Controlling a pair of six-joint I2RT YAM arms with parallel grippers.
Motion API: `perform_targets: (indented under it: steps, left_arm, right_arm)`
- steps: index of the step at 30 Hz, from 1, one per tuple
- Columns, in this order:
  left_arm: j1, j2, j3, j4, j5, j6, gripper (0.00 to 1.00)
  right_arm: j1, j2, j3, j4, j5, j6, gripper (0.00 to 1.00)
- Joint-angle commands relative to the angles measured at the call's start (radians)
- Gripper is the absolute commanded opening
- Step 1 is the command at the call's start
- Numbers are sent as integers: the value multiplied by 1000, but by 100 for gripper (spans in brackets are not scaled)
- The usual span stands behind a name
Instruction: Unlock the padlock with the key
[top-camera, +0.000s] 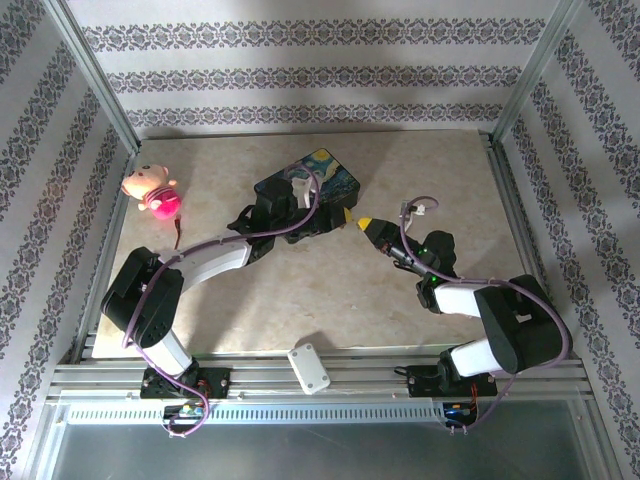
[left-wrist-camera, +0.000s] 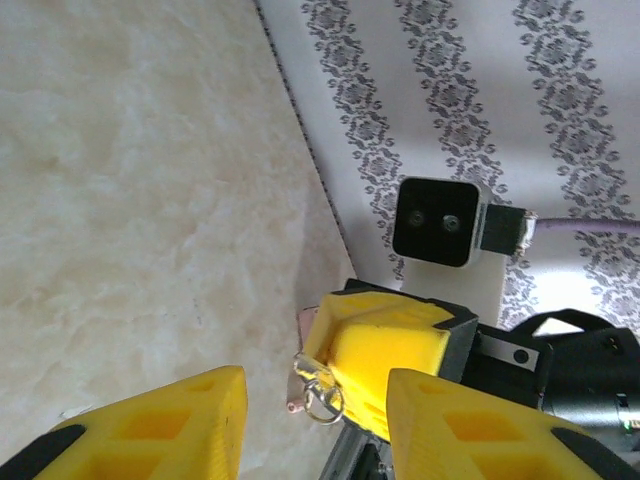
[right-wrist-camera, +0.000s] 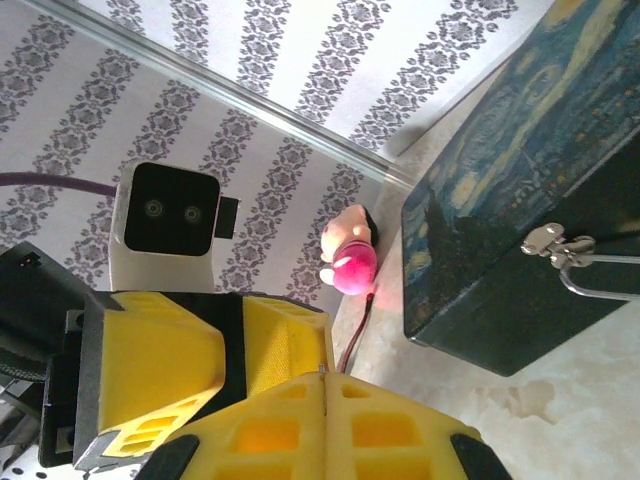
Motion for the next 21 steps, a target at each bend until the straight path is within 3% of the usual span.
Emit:
perform_targets:
  steps: [1,9,21]
  left_arm:
    - [6,-6,27,55,90,29,40]
    - [6,37,29,141,130,-22,38]
    - [7,70,33,218,115,-79,26]
  right_arm:
    - [0,-29,36,13,-29,28,0]
    - [2,-38,56,19,-40,66,0]
    - [25,-41,55,18,-43,66,0]
